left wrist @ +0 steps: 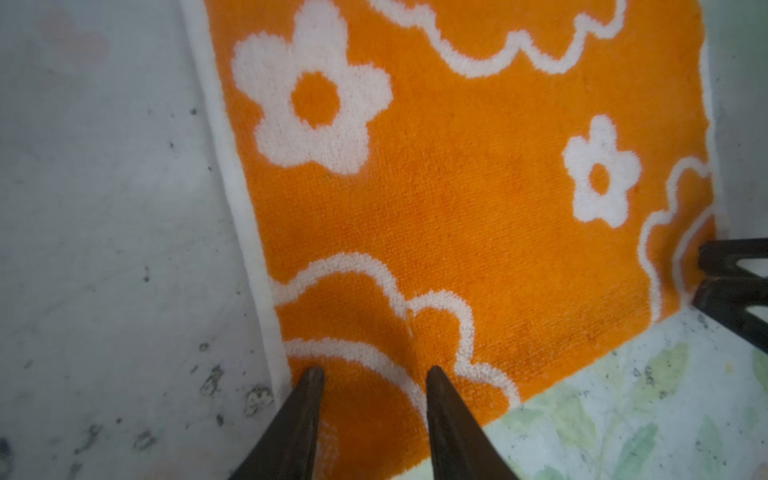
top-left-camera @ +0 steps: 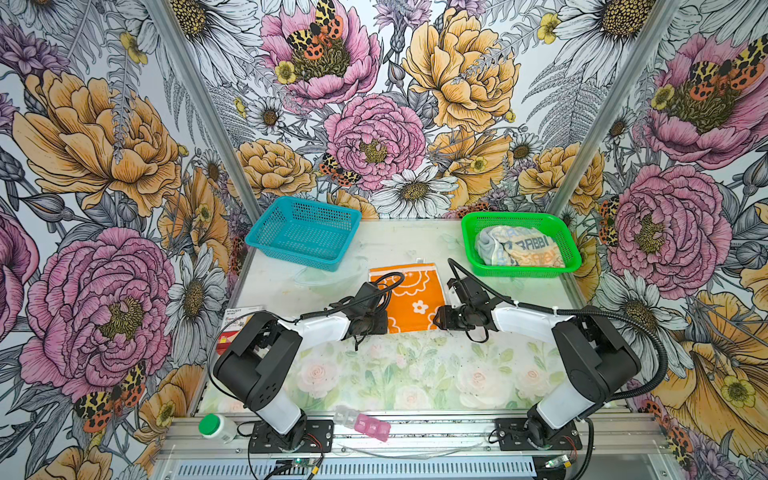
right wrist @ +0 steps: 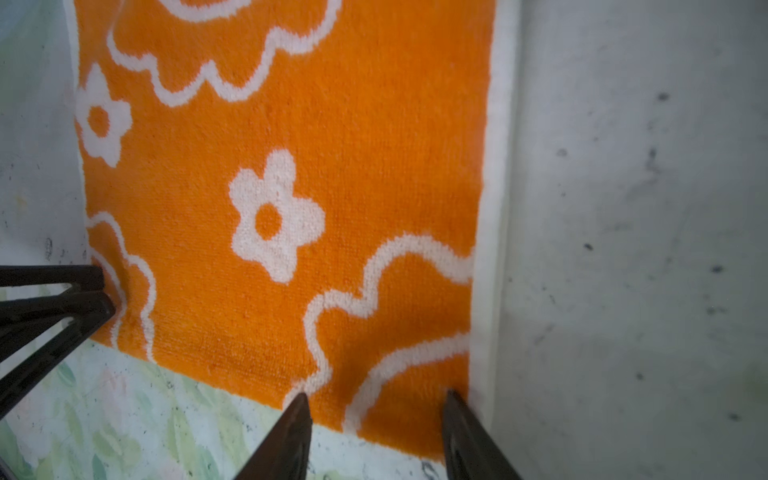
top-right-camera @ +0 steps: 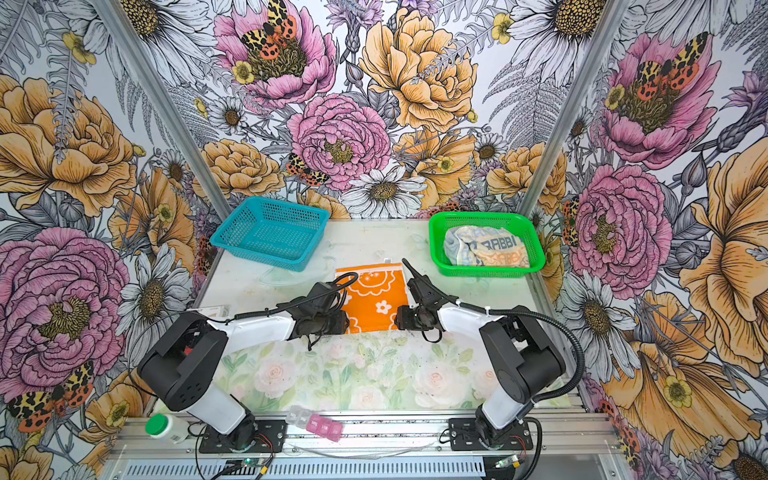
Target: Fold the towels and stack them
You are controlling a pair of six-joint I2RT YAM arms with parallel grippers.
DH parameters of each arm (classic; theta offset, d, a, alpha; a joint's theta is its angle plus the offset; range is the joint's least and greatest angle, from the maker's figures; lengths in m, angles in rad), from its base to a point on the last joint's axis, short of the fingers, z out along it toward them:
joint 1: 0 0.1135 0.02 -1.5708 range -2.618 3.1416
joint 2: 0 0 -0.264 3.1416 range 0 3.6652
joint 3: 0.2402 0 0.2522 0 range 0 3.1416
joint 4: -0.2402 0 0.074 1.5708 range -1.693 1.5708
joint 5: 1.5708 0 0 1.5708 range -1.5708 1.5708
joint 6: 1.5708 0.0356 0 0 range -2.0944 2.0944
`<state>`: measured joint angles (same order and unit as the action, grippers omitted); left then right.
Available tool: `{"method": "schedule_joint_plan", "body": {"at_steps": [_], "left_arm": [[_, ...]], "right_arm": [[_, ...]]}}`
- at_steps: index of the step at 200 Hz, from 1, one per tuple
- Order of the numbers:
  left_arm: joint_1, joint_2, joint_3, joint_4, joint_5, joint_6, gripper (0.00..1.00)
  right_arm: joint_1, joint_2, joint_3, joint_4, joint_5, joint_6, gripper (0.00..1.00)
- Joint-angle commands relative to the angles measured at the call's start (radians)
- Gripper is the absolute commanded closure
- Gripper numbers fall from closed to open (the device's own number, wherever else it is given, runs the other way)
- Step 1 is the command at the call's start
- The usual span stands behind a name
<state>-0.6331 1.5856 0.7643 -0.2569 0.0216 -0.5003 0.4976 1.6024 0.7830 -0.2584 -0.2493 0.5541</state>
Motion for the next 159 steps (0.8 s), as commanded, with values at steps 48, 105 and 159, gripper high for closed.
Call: {"method": "schedule_joint_plan", "body": {"at_steps": [48, 105, 159], "left_arm": [[-0.083, -0.098, -0.108, -0.134, -0.012, -0.066, 0.54], [-0.099, -0.259, -0.161, -0.237, -0.009, -0.087, 0.52], [0.087, -0.367, 0.017, -0.248, -0.051, 0.021, 0.50]], "right_arm": [[0.072, -0.106, -0.110, -0.190, -0.047, 0.062, 0.51], [0.147, -0.319, -0.160, -0.314, -0.009, 0.126, 0.51], [0.043, -0.112, 0.275, -0.325, 0.115, -0.129, 0.42]]}}
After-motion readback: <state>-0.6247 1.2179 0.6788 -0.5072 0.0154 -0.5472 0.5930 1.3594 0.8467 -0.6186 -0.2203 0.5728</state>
